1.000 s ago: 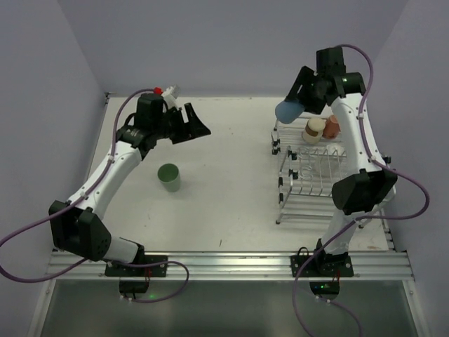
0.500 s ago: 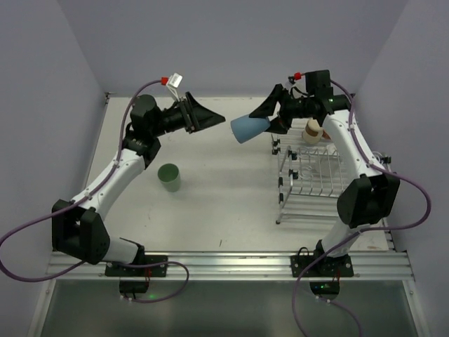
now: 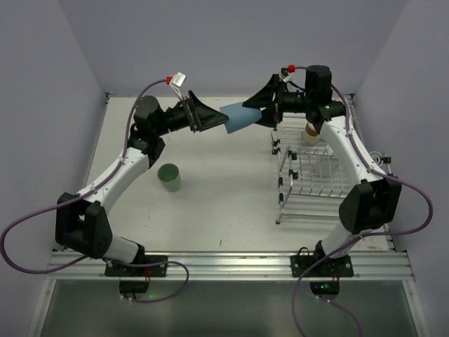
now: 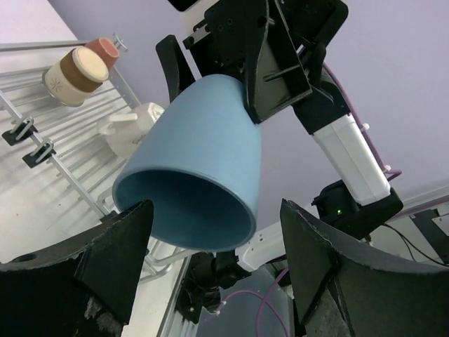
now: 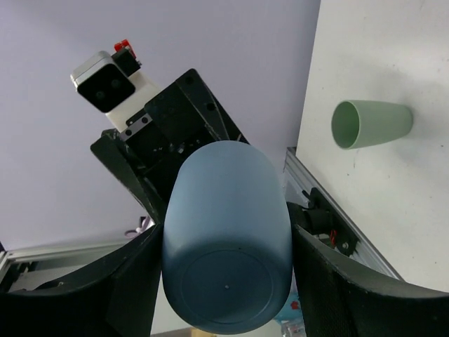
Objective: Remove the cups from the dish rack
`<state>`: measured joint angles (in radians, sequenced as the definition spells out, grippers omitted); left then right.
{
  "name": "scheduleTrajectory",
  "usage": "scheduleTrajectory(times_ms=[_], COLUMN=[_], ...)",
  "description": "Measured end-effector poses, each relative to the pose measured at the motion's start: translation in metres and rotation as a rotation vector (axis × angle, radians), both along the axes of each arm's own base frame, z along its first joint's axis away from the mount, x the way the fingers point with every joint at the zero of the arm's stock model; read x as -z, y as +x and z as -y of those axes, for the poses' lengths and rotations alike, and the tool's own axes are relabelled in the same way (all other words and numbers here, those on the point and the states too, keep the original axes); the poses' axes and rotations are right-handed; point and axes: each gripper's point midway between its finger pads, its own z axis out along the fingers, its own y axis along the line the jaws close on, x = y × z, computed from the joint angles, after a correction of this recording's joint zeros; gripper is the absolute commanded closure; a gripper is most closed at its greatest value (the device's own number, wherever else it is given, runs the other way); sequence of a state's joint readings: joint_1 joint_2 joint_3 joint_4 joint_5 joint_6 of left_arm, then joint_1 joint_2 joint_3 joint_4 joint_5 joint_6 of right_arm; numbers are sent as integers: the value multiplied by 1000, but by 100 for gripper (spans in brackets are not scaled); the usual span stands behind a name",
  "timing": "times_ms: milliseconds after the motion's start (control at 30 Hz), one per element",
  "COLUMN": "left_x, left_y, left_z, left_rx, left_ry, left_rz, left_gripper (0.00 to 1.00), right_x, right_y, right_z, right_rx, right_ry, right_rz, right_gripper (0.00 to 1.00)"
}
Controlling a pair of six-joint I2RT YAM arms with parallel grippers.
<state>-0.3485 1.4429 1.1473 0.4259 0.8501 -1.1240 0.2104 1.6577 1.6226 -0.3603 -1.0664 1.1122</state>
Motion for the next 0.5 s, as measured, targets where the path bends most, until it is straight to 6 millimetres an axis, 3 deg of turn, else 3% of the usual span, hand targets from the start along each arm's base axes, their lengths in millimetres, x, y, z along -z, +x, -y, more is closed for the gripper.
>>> scheduleTrajectory(times_ms=[200,500], left_x=[5,2], left_y=[3,4], left_z=[7,13], left_rx=[14,25], left_ry=[-12,-24], left_rz=[-21,-34], left_gripper=[26,49], right_x=[-7,-1], right_y=[-9,-8], right_z=[-20,-31], right_rx=[-42,-60], right_ry=[27,38], right_rz=[12,-16], right_gripper=[100,100])
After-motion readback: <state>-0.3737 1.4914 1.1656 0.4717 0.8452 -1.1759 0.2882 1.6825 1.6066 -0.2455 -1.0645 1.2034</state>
